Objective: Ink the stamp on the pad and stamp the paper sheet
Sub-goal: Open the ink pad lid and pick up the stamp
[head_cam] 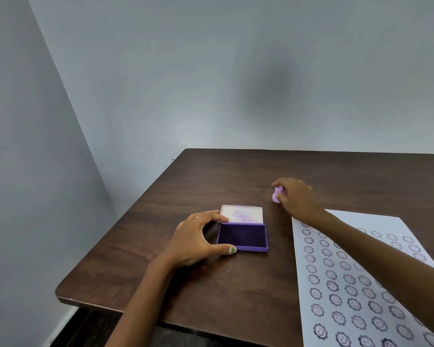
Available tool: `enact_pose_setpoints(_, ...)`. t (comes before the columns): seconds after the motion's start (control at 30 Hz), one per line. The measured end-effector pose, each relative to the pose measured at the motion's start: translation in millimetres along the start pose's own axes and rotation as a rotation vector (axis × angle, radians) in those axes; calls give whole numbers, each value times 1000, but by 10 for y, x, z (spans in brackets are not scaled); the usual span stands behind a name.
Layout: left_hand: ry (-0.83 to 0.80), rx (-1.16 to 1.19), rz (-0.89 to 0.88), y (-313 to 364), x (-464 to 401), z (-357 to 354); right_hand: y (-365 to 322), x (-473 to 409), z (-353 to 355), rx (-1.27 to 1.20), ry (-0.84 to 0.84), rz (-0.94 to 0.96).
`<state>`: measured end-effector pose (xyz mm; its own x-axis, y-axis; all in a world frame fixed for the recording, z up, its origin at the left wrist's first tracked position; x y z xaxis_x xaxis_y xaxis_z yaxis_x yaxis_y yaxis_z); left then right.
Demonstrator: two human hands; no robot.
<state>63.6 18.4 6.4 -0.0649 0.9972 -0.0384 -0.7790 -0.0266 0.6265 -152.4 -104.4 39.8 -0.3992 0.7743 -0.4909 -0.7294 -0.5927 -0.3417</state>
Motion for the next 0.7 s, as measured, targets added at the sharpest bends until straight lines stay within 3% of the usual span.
enact_pose_setpoints(0.2, 4, -4, -3, -12, 9, 4, -17, 89, 63, -157, 7, 42)
enact_pose_setpoints(0.47, 17, 197, 20, -12, 29, 39, -115, 529, 260, -742, -118, -82)
enact_pose_setpoints(0.7, 242, 278, -15, 230, -17, 91, 22, 677, 308, -1152, -83, -266)
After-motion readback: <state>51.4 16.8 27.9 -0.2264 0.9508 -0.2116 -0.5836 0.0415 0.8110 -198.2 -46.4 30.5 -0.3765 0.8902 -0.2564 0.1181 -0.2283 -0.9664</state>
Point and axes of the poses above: each hand's wrist, its own x-axis away from the middle knuckle, its own z-axis out of the back of the hand, y = z × x, the point moved 6 cm from there along -x, towards the middle knuckle, and after that the axes turned 10 degrees about z, right-handed, at the moved point
